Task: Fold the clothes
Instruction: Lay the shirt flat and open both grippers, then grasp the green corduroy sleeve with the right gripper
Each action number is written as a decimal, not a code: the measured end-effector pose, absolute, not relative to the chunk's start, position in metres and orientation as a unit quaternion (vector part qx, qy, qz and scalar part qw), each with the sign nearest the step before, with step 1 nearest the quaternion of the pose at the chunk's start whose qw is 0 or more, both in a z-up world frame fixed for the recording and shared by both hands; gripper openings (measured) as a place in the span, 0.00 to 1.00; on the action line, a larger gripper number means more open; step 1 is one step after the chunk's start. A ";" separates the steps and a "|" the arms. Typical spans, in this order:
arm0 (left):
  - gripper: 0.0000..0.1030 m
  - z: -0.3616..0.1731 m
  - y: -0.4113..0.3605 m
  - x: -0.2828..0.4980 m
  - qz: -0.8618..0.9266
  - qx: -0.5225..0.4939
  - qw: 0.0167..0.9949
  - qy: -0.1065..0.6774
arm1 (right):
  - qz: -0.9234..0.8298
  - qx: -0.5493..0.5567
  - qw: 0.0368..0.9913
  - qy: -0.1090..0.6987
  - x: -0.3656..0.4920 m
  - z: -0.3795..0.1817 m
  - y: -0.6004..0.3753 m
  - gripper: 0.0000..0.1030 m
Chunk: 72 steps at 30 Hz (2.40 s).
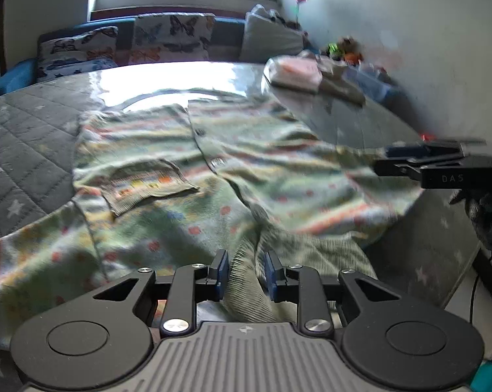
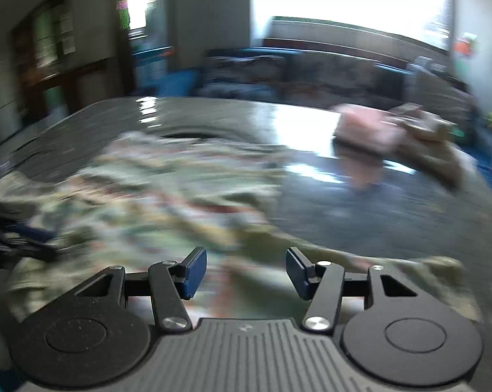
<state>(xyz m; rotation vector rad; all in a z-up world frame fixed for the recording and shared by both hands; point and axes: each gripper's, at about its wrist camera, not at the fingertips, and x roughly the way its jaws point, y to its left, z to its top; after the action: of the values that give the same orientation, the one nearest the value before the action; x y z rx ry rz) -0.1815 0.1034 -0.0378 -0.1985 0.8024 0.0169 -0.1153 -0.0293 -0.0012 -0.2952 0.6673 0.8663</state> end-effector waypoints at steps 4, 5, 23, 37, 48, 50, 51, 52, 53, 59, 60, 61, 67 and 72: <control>0.29 -0.040 0.101 -0.183 -0.004 -0.090 0.914 0.396 | 0.469 -0.173 0.805 0.321 -0.137 -0.010 0.002 0.55; 0.30 -0.039 0.101 -0.184 -0.006 -0.089 0.913 0.398 | 0.478 -0.183 0.796 0.323 -0.142 -0.013 0.008 0.55; 0.40 -0.029 0.088 -0.143 -0.080 -0.080 0.917 0.381 | 0.473 -0.185 0.789 0.346 -0.082 0.001 0.029 0.55; 0.46 -0.044 0.083 -0.140 -0.139 -0.093 0.906 0.388 | 0.436 -0.165 0.796 0.387 0.008 -0.030 0.080 0.55; 0.49 -0.044 0.088 -0.142 -0.157 -0.109 0.905 0.381 | 0.407 -0.196 0.813 0.368 0.050 -0.036 0.120 0.55; 0.49 -0.043 0.089 -0.143 -0.161 -0.112 0.904 0.381 | 0.406 -0.209 0.811 0.365 0.048 -0.035 0.124 0.55; 0.49 -0.042 0.091 -0.143 -0.161 -0.115 0.902 0.383 | 0.408 -0.213 0.810 0.364 0.046 -0.033 0.124 0.55; 0.49 -0.040 0.094 -0.144 -0.159 -0.121 0.902 0.383 | 0.413 -0.216 0.807 0.363 0.043 -0.031 0.124 0.56; 0.49 -0.037 0.098 -0.145 -0.155 -0.126 0.903 0.381 | 0.419 -0.219 0.804 0.361 0.039 -0.029 0.123 0.56; 0.49 -0.021 0.135 -0.156 -0.102 -0.149 0.917 0.357 | 0.460 -0.242 0.776 0.358 -0.003 -0.022 0.112 0.58; 0.49 -0.020 0.142 -0.158 -0.087 -0.153 0.918 0.355 | 0.468 -0.246 0.770 0.357 -0.012 -0.021 0.110 0.58; 0.49 -0.020 0.148 -0.161 -0.071 -0.154 0.919 0.356 | 0.480 -0.248 0.763 0.355 -0.023 -0.020 0.108 0.58; 0.49 -0.030 0.165 -0.181 -0.015 -0.155 0.915 0.371 | 0.545 -0.254 0.725 0.336 -0.091 -0.012 0.097 0.60; 0.49 -0.039 0.155 -0.196 0.005 -0.128 0.918 0.376 | 0.564 -0.300 0.701 0.319 -0.136 -0.020 0.083 0.62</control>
<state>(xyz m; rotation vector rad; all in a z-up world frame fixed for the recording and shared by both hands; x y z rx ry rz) -0.1961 0.1550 -0.0395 -0.2642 0.7742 0.0107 -0.1364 0.0833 -0.0198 -0.6676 0.7100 1.2552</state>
